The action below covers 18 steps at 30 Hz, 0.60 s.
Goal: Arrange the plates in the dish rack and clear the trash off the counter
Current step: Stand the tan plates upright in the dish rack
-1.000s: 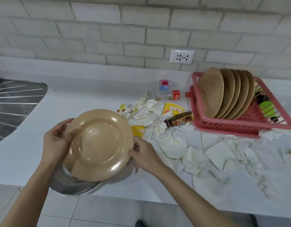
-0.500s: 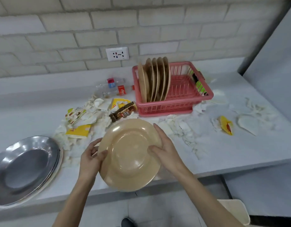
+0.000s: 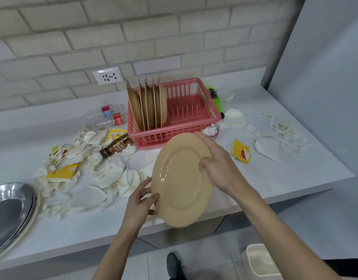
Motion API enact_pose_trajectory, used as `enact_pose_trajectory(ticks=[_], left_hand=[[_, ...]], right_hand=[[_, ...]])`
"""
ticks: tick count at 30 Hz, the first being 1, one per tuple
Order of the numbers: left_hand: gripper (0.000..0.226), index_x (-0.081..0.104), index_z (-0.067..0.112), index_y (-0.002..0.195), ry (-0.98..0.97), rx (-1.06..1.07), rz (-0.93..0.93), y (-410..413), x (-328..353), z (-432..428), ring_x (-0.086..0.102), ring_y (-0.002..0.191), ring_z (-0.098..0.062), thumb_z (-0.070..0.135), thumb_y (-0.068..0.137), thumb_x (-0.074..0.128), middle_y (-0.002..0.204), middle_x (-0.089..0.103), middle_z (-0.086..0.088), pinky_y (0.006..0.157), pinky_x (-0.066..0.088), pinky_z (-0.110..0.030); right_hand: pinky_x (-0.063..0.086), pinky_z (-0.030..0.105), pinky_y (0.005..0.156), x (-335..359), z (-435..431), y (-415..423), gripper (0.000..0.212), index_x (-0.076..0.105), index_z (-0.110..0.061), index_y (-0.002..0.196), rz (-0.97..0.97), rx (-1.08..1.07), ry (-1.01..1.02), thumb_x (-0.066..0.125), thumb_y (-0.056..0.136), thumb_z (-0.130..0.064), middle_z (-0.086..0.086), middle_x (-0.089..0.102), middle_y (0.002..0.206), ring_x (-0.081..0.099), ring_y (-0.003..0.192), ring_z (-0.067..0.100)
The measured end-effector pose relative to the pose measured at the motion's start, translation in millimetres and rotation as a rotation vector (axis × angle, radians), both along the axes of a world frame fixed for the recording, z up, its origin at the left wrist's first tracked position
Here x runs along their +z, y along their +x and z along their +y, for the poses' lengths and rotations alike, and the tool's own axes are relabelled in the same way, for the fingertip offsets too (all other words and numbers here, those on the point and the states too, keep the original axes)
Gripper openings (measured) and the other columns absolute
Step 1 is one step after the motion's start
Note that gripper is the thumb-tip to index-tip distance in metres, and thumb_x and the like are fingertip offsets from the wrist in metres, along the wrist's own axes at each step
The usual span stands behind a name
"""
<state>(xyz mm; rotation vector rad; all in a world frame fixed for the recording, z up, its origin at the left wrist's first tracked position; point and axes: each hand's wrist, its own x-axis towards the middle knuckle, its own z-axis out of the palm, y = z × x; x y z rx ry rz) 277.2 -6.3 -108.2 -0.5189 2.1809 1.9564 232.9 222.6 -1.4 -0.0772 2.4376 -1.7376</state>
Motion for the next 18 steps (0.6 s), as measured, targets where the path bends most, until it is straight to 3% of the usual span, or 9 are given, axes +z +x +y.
enact_pose_trajectory(ticks=[1,3,5,6,10,13,18], left_hand=[[0.052,0.056,0.031,0.136,-0.006,-0.015,0.015,-5.3,1.9,5.7,0.071,0.089,-0.016,0.008,0.09,0.067,0.113,0.069,-0.001,0.061,0.057,-0.031],[0.053,0.055,0.03,0.136,-0.027,-0.072,0.056,-16.4,6.9,18.3,0.072,0.089,-0.017,0.011,0.088,0.068,0.116,0.069,0.001,0.059,0.057,-0.028],[0.05,0.055,0.032,0.136,-0.043,-0.149,0.1,-29.5,11.7,32.0,0.072,0.088,-0.016,0.009,0.092,0.064,0.116,0.069,0.005,0.06,0.056,-0.026],[0.049,0.054,0.034,0.135,-0.05,-0.178,0.118,-36.7,14.7,39.2,0.072,0.089,-0.016,0.009,0.093,0.063,0.116,0.069,0.008,0.061,0.056,-0.026],[0.057,0.053,0.044,0.133,-0.07,-0.247,0.188,-71.4,28.2,59.0,0.071,0.093,-0.015,0.028,0.079,0.058,0.114,0.069,0.016,0.063,0.056,-0.025],[0.059,0.047,0.043,0.139,-0.069,-0.279,0.255,-94.9,34.2,66.8,0.07,0.091,-0.016,0.021,0.086,0.06,0.113,0.068,0.02,0.064,0.056,-0.025],[0.082,0.024,0.052,0.147,-0.104,-0.313,0.344,-132.4,40.4,70.8,0.068,0.089,-0.012,0.005,0.092,0.063,0.112,0.065,0.026,0.067,0.058,-0.029]], right_hand=[[0.047,0.014,0.073,6.4,3.5,-8.6,0.078,0.035,-0.042,0.148,0.033,-0.024,0.037,0.046,0.084,0.002,-0.015,0.05,0.133,0.059,0.088,-0.009],[0.049,0.029,0.09,19.6,8.6,-29.1,0.078,0.032,-0.044,0.148,0.107,-0.077,0.102,0.045,0.083,-0.002,-0.005,0.05,0.138,0.058,0.108,0.009],[0.043,0.039,0.105,33.6,11.5,-51.2,0.078,0.029,-0.043,0.149,0.179,-0.122,0.159,0.043,0.083,-0.003,-0.002,0.044,0.148,0.047,0.127,0.017],[0.042,0.04,0.106,41.3,12.4,-62.6,0.078,0.028,-0.042,0.15,0.216,-0.138,0.191,0.042,0.084,-0.003,-0.002,0.043,0.149,0.045,0.129,0.02],[0.049,0.042,0.088,68.4,7.6,-108.9,0.075,0.024,-0.037,0.151,0.346,-0.164,0.338,0.041,0.086,-0.004,0.003,0.054,0.13,0.052,0.112,0.028],[0.045,0.037,0.084,76.7,-2.7,-148.4,0.073,0.022,-0.033,0.152,0.412,-0.187,0.45,0.04,0.087,-0.006,0.007,0.057,0.123,0.054,0.108,0.03],[0.046,0.042,0.078,73.3,-33.2,-208.8,0.068,0.024,-0.03,0.147,0.461,-0.166,0.557,0.04,0.086,-0.007,0.014,0.059,0.113,0.055,0.099,0.037]])
